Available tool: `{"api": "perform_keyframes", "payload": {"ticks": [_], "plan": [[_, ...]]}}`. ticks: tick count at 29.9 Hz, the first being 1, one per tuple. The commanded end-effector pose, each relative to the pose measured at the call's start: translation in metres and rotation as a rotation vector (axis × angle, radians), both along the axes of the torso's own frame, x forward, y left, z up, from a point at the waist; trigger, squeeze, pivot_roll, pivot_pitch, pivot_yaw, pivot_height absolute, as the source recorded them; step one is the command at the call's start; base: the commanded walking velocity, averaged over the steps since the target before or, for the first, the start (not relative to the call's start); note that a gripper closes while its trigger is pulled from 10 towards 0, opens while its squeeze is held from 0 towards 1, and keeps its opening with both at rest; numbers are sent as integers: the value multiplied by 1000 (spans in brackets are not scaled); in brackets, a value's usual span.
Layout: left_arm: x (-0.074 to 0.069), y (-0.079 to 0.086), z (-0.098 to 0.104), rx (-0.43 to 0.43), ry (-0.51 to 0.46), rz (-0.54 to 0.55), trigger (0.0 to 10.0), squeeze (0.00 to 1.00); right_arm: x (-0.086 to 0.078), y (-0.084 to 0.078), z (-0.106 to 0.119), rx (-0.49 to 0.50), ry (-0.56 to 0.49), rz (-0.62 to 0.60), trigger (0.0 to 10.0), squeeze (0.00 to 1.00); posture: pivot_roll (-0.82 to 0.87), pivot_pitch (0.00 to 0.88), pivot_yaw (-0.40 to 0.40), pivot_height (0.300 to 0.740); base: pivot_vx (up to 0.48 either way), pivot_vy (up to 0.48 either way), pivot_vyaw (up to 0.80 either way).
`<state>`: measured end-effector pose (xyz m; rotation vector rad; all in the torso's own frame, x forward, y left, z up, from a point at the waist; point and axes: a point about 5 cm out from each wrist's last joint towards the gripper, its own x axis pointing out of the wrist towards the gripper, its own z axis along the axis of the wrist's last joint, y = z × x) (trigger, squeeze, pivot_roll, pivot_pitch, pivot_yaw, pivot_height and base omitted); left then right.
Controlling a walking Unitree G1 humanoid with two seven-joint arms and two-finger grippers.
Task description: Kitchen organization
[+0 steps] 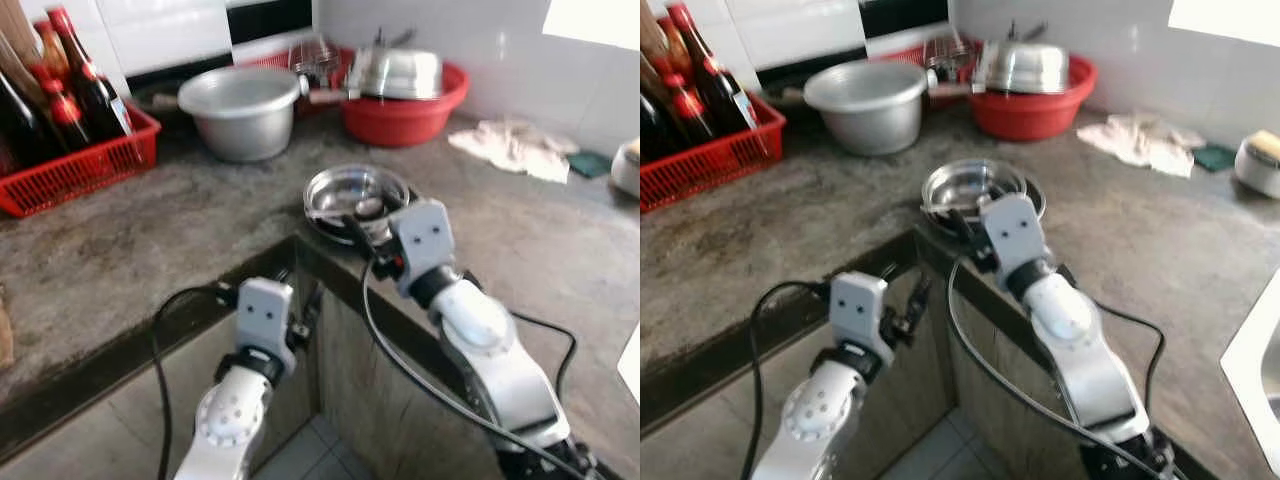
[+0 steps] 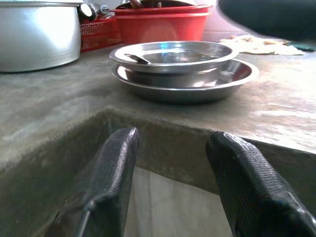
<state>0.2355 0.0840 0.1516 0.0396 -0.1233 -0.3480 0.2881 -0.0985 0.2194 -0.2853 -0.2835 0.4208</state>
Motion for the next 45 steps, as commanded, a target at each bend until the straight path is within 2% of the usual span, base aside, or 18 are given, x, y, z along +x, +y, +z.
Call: {"api": "perform_keyframes", "payload": {"ticks": [1, 2, 4, 14, 15, 16, 21, 22, 23, 32, 45], "plan": [[-3, 4, 1, 10, -9, 19, 10000, 0, 6, 9, 7, -41, -40, 45, 10000, 0, 99, 91, -40, 740, 0, 0, 800], [-3, 4, 1, 10, -9, 19, 10000, 0, 6, 9, 7, -41, -40, 45, 10000, 0, 99, 91, -40, 740, 0, 0, 800], [-6, 2, 0, 5, -3, 19, 10000, 0, 19, 13, 11, -84, -44, 58, 10000, 0, 105, 92, -45, 740, 0, 0, 800], [-9, 1, -1, 3, 3, 19, 10000, 0, 32, 13, 18, -96, -58, 54, 10000, 0, 106, 95, -51, 740, 0, 0, 80], [-9, 0, -1, 1, 3, 13, 10000, 0, 36, 14, 18, -114, -54, 55, 10000, 0, 107, 96, -51, 740, 0, 0, 0], [-10, 0, -1, -1, 3, 9, 10000, 0, 39, 14, 18, -118, -57, 56, 10000, 1000, 106, 98, -51, 740, 0, 0, 0], [-11, -2, 0, -6, -1, 1, 10000, 0, 47, 16, 15, -145, -49, 58, 10000, 1000, 108, 102, -51, 740, 0, 0, 0], [-11, -2, 2, -11, -12, -1, 10000, 0, 50, 17, 15, -159, -48, 55, 10000, 455, 110, 106, -52, 740, 0, 0, 0], [-11, -2, 4, -14, -19, -1, 10000, 0, 51, 17, 14, -169, -45, 53, 10000, 0, 110, 107, -52, 740, 0, 0, 0], [-14, -2, 5, -18, -23, -3, 10000, 0, 62, 20, 5, -285, -31, 25, 10000, 0, 114, 124, -56, 740, 0, 0, 0], [-13, -3, 5, -17, -20, -1, 10000, 0, 72, 18, 4, -343, -36, -16, 9804, 0, 112, 129, -58, 740, 0, 0, 0]]}}
